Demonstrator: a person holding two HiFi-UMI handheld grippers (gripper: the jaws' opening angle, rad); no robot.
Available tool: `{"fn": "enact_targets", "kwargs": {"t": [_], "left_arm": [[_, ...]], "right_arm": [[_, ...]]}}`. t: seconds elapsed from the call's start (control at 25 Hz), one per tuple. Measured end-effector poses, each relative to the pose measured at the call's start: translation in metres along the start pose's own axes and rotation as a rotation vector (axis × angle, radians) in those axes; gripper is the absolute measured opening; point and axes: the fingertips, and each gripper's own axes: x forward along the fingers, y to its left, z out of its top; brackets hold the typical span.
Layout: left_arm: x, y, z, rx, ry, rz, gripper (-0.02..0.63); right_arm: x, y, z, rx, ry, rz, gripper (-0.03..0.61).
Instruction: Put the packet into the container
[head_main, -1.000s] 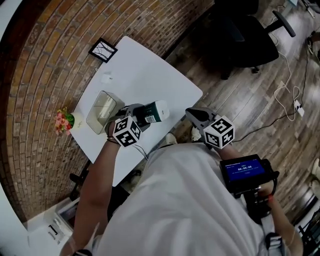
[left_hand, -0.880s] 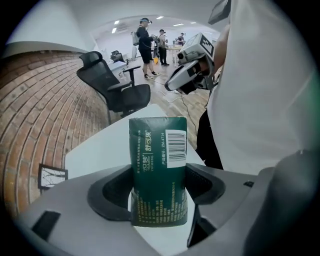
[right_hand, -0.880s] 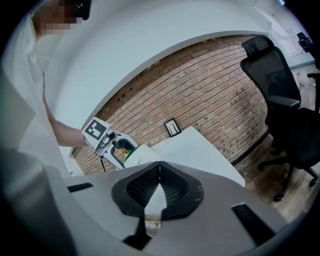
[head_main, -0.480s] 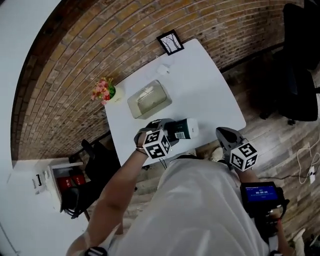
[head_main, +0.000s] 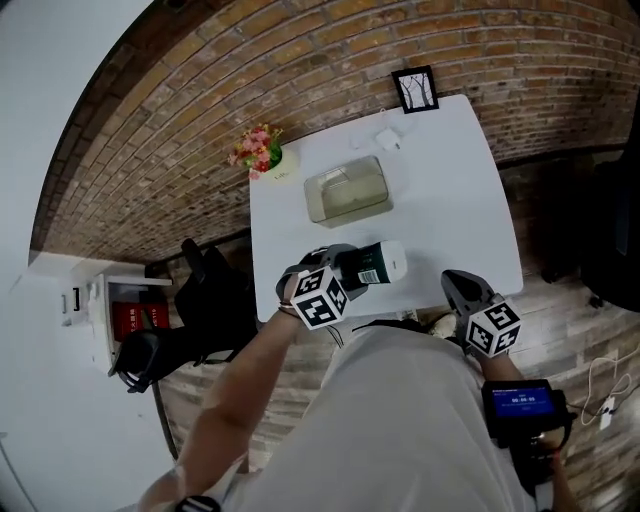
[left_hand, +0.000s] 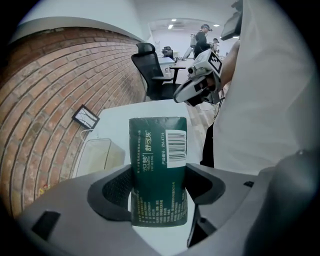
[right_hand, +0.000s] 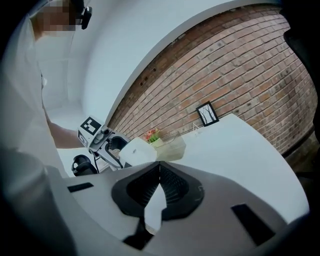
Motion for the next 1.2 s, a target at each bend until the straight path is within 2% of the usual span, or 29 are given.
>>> {"fn": "enact_targets", "kwargs": {"t": [0.2,0.36,0.6,0.84,1.2], "left_arm": [[-0.015,0.016,-0.018,-0.094,-0.024,0.031,0.334],[-0.022,0.035,-0.033,-0.081,-0.004,0.069,0.334],[-0.036,0.069,-0.05,-0.107,0.0,0.104,0.334],[-0.058,0.104,-0.045,-0.187,-0.058,0.087,0.334],[-0.06,0.17,-0.034,-0.137,-0.005,0.083,0.334]], "right_arm": [[0.024,0.013,0.003,-0.021,0.03,0.042,0.009],[0.047,0.018,0.006,-0.031,0.05,0.067,0.009],[0.075,0.022,0.013,-0.04,0.065,0.095,0.009],[0.08,0.023,0.015,-0.038,0.067,0.099,0.009],[0.082,0.011,0.02,-0.02,0.061,0.073,0.009]]}}
